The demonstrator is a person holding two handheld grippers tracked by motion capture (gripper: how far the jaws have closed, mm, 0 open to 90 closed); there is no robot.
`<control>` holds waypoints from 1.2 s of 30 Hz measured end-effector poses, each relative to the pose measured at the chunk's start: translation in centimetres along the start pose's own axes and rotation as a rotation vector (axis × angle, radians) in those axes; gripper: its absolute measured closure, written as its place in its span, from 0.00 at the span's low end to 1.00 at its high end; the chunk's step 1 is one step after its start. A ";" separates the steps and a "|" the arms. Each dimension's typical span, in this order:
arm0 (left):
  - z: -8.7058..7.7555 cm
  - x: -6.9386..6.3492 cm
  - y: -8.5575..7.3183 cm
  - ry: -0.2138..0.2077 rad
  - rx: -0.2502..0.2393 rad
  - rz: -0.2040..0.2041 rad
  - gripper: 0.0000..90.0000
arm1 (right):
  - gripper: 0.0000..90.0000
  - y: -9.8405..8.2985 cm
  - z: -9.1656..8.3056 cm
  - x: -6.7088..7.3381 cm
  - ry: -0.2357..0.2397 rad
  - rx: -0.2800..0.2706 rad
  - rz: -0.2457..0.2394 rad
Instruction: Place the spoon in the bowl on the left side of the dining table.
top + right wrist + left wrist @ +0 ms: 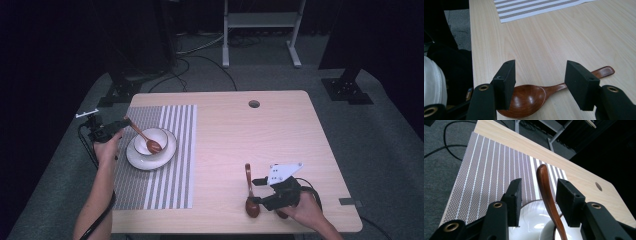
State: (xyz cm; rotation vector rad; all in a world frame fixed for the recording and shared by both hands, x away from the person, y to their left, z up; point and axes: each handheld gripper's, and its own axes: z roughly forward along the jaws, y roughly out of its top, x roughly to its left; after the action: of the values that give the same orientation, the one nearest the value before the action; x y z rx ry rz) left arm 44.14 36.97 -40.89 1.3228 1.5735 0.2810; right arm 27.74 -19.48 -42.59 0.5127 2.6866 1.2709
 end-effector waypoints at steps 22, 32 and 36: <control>-2.5 -1.2 -1.0 -0.030 0.019 0.107 0.39 | 0.39 -0.3 -0.9 -1.2 -0.050 -0.003 0.038; -2.7 -1.9 -1.8 -0.069 0.045 0.118 0.29 | 0.32 -0.9 -0.6 -1.8 -0.083 0.016 0.081; -2.8 -2.5 -2.0 -0.074 0.051 0.145 0.27 | 0.31 -1.1 -0.7 -1.9 -0.094 0.023 0.090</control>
State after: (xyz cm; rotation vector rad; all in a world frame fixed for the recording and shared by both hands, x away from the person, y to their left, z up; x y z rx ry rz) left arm 40.45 35.29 -39.68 1.4735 1.4341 0.2794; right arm 29.03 -21.29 -43.00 0.6854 2.6302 1.2068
